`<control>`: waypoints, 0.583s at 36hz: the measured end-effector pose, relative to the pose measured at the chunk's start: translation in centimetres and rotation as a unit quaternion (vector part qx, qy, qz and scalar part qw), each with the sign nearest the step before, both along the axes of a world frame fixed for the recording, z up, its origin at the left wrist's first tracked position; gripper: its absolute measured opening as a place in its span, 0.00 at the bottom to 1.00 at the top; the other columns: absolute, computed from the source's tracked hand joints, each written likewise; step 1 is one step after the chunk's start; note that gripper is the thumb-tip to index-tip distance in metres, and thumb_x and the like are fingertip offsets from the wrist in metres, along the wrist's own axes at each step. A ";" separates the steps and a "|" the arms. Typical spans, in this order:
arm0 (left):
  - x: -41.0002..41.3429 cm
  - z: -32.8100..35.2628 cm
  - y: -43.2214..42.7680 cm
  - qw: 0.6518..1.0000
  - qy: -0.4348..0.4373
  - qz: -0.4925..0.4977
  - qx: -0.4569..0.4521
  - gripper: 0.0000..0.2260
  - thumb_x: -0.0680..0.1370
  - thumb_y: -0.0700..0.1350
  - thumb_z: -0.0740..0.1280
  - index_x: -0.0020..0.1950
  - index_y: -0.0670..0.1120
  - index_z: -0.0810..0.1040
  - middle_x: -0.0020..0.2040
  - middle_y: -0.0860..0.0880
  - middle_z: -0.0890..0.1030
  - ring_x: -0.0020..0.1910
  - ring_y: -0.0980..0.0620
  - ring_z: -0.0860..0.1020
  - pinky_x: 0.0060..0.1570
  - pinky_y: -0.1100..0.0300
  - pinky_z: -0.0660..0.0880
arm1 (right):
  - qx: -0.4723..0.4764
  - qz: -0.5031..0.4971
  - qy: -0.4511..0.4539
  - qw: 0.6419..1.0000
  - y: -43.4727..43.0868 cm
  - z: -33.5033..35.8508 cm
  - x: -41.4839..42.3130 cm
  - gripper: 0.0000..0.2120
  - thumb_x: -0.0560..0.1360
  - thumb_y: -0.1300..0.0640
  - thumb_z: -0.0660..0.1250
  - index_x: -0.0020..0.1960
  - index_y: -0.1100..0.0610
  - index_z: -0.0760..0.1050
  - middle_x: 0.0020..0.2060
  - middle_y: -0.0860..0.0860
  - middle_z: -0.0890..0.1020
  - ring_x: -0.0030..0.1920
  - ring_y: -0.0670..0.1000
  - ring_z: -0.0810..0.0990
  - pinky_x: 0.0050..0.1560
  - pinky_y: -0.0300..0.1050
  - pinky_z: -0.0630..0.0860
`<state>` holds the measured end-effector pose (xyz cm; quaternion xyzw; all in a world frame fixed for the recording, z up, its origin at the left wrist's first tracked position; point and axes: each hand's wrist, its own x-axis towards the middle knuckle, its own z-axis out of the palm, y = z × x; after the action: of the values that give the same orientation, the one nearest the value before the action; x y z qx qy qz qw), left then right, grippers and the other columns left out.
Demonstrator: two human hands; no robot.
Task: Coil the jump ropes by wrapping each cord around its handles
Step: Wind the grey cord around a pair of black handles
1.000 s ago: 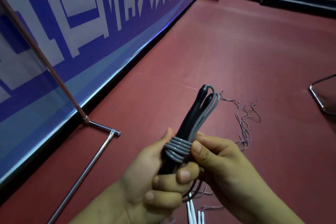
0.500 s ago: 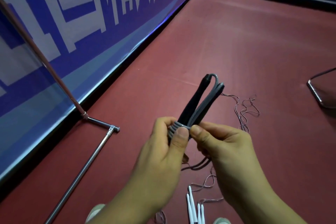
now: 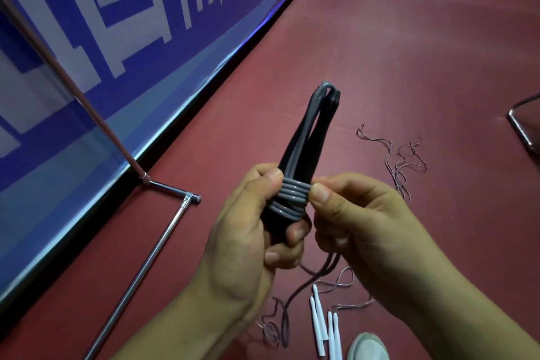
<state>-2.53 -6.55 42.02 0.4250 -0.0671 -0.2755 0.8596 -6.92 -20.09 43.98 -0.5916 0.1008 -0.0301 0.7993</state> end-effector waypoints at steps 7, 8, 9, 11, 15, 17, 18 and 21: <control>0.3 0.0 0.0 0.993 0.085 -0.075 0.010 0.14 0.75 0.53 0.64 0.56 0.48 0.68 0.27 0.48 0.63 0.20 0.56 0.60 0.25 0.61 0.49 | -0.025 0.037 -0.022 0.999 -1.2 0.1 0.0 0.06 0.66 0.63 0.73 0.33 0.57 0.78 0.26 0.54 0.70 0.25 0.50 0.63 0.25 0.39 0.62; 0.4 0.0 0.0 0.991 0.094 -0.090 0.017 0.14 0.74 0.54 0.63 0.54 0.47 0.69 0.26 0.48 0.62 0.19 0.56 0.59 0.26 0.60 0.48 | -0.046 0.037 -0.029 0.998 -1.4 0.1 0.0 0.06 0.66 0.63 0.74 0.33 0.57 0.78 0.26 0.56 0.70 0.25 0.50 0.64 0.25 0.39 0.62; 0.4 0.0 -0.1 0.989 0.100 -0.104 0.021 0.14 0.73 0.55 0.62 0.51 0.45 0.71 0.25 0.48 0.61 0.18 0.56 0.58 0.27 0.60 0.47 | -0.063 0.036 -0.036 0.997 -1.6 0.2 0.0 0.05 0.66 0.63 0.74 0.34 0.57 0.79 0.26 0.57 0.70 0.25 0.50 0.65 0.25 0.39 0.63; 0.5 0.0 -0.1 0.987 0.102 -0.124 0.022 0.15 0.73 0.56 0.61 0.42 0.44 0.74 0.25 0.48 0.61 0.18 0.57 0.56 0.27 0.60 0.46 | -0.082 0.045 -0.043 0.995 -2.1 0.2 0.0 0.05 0.64 0.62 0.76 0.36 0.58 0.79 0.27 0.58 0.71 0.24 0.50 0.67 0.25 0.38 0.64; 0.5 -0.3 -0.1 0.982 0.073 -0.174 0.000 0.16 0.75 0.56 0.58 0.39 0.49 0.81 0.24 0.50 0.65 0.18 0.59 0.61 0.28 0.56 0.45 | -0.126 0.064 -0.037 0.989 -2.9 0.4 0.0 0.20 0.62 0.61 0.78 0.51 0.61 0.75 0.28 0.53 0.73 0.28 0.52 0.71 0.28 0.43 0.69; 0.5 -0.4 0.0 0.976 0.084 -0.203 -0.005 0.17 0.75 0.57 0.58 0.39 0.49 0.81 0.22 0.51 0.64 0.17 0.58 0.61 0.28 0.55 0.46 | -0.145 0.081 -0.044 0.985 -3.1 0.5 -0.1 0.23 0.65 0.62 0.77 0.59 0.57 0.78 0.29 0.53 0.72 0.31 0.53 0.70 0.31 0.45 0.69; 0.6 -0.4 0.0 0.972 0.090 -0.218 -0.005 0.18 0.74 0.57 0.58 0.37 0.49 0.81 0.22 0.51 0.64 0.16 0.57 0.60 0.28 0.55 0.46 | -0.150 0.096 -0.052 0.983 -3.1 0.6 -0.1 0.25 0.66 0.62 0.77 0.62 0.54 0.80 0.30 0.55 0.71 0.32 0.53 0.69 0.32 0.43 0.68; 0.8 -0.1 0.0 0.959 0.105 -0.263 -0.022 0.18 0.74 0.58 0.59 0.39 0.49 0.82 0.21 0.51 0.65 0.17 0.54 0.55 0.26 0.57 0.48 | -0.160 0.111 -0.068 0.978 -3.3 0.7 -0.1 0.27 0.67 0.62 0.76 0.65 0.51 0.82 0.36 0.62 0.68 0.35 0.50 0.68 0.35 0.36 0.69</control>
<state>-1.71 -6.60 41.96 0.3422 -0.0917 -0.5339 0.7678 -7.04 -23.42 44.67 -0.7157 -0.0267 0.0031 0.6979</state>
